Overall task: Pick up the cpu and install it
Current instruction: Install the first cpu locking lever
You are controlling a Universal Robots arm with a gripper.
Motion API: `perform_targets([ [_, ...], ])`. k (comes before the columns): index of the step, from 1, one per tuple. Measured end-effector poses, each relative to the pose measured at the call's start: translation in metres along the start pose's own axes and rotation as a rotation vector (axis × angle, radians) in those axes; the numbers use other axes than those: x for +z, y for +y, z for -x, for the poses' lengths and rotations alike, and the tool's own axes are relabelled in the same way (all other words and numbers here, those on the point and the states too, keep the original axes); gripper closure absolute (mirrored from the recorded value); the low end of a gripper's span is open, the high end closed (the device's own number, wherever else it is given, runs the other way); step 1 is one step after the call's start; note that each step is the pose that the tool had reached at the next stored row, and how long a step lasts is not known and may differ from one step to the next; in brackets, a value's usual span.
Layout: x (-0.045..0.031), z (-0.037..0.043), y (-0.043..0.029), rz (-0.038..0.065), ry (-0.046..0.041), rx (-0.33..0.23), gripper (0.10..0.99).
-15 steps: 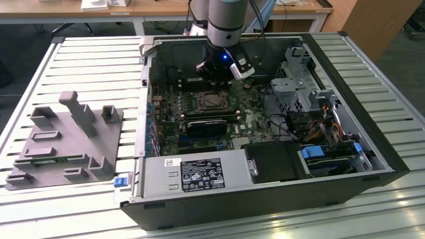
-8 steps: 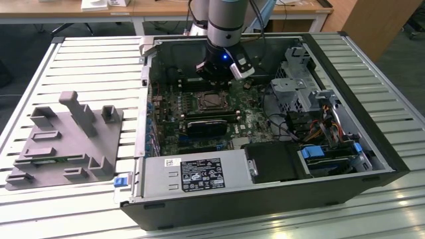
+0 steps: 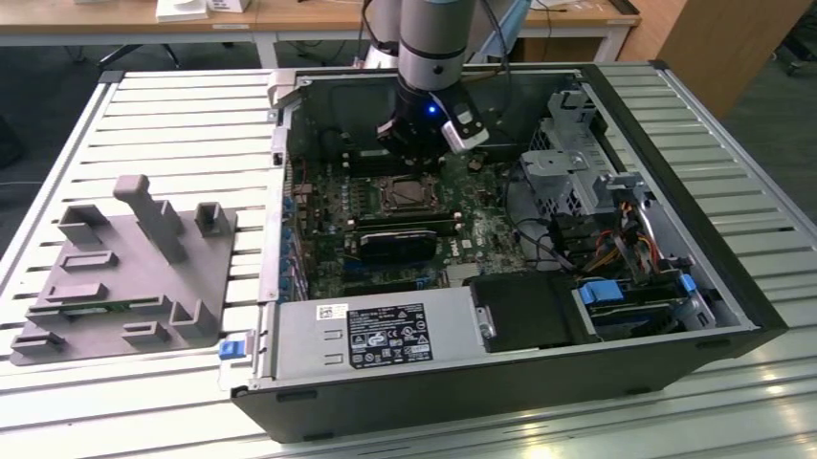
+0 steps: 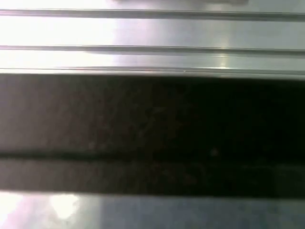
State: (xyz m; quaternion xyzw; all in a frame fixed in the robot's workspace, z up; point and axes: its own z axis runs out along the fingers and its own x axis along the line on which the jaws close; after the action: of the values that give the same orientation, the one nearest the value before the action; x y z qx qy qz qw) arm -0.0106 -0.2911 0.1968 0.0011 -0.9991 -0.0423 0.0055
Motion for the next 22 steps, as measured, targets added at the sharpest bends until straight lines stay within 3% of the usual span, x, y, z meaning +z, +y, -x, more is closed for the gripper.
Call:
perform_targets([
  [9, -0.0040, 0.0000, 0.0007, -0.002, -0.0002, 0.000, 0.980],
  [16, -0.0004, -0.0001, 0.0014, -0.036, 0.0007, 0.000, 0.980],
  [19, 0.0015, -0.0001, 0.0029, -0.035, 0.0005, 0.000, 0.980],
  [22, 0.0020, 0.0000, 0.0033, -0.021, 0.0002, 0.000, 0.980],
])
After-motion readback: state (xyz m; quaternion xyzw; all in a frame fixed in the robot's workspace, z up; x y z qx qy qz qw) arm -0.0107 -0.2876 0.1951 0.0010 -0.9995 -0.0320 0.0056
